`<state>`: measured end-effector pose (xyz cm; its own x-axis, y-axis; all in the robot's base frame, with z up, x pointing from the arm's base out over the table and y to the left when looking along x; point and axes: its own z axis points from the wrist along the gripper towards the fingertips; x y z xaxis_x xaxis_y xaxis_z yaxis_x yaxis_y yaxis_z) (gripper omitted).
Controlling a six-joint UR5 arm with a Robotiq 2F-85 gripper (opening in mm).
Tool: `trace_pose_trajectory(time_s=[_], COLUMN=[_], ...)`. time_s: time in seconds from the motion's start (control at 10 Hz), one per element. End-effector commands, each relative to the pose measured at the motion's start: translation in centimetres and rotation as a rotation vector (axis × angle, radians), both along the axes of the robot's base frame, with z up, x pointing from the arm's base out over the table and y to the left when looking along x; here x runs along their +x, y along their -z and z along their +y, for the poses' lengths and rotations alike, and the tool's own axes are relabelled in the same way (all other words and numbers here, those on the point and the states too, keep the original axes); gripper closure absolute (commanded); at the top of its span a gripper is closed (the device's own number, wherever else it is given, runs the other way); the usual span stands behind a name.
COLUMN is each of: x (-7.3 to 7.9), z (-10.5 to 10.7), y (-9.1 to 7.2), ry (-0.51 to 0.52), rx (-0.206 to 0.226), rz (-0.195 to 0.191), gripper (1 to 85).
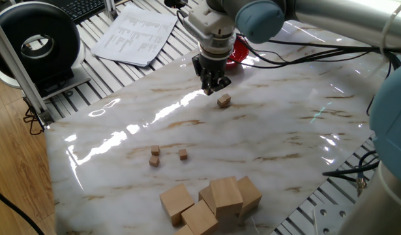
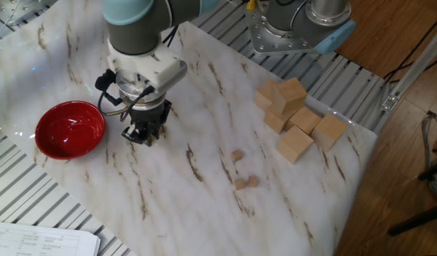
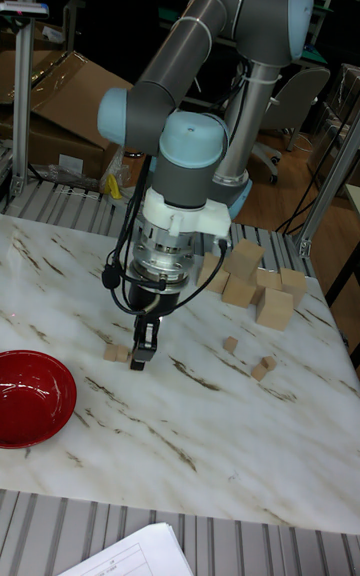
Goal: Stack the blocks into a pyramid shape
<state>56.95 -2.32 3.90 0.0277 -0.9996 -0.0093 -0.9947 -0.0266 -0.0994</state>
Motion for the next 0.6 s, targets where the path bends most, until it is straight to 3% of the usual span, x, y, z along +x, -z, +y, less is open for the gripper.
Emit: trace_pose_trajectory(time_s=[0.0, 0.5], x=[-1.2, -3.3], z=[0.3, 0.1], y=[0.0, 0.7], ry=[0.023, 0.044], rx=[0.034, 0.060], rz=[0.027, 0.073], gripper=[84.7, 84.7])
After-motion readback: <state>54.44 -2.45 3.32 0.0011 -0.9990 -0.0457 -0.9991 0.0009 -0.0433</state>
